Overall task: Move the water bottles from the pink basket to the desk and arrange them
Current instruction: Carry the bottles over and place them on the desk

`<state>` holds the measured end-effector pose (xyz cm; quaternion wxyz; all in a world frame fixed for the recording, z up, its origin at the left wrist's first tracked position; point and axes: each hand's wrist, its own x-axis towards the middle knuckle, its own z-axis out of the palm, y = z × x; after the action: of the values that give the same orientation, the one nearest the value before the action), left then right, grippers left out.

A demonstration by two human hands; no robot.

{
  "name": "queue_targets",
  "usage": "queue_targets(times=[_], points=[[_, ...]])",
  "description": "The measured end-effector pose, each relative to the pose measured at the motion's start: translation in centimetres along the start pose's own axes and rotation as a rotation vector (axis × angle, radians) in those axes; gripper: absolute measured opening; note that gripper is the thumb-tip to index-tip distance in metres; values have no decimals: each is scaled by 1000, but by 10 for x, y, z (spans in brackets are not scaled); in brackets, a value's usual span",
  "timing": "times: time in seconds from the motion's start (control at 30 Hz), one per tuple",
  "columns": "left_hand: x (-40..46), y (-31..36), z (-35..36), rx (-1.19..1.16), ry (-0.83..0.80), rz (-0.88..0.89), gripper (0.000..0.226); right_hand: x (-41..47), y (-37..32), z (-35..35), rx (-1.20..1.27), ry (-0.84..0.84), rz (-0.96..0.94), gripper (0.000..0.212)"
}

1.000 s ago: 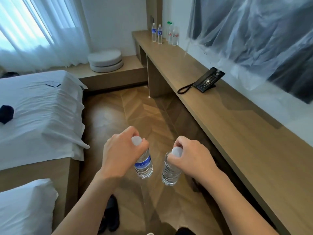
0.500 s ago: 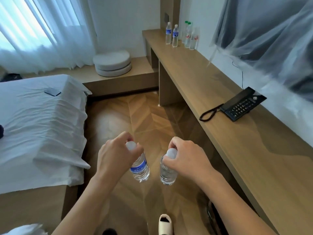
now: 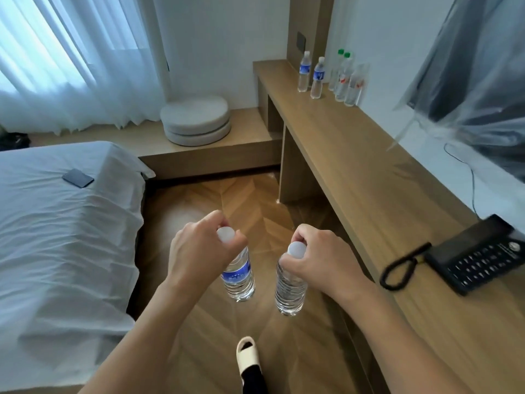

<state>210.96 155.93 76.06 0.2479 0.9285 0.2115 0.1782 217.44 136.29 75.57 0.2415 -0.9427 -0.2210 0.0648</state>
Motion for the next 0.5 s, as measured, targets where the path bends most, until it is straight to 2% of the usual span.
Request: queue_targets(times=[0.27,0.5], points=[[172,-21,23,-13,-27,44,16,161,-19,-11,-17,47,50,25],[304,-38,56,14,-28,63,19,298,-22,-4,-5,17,86,24]])
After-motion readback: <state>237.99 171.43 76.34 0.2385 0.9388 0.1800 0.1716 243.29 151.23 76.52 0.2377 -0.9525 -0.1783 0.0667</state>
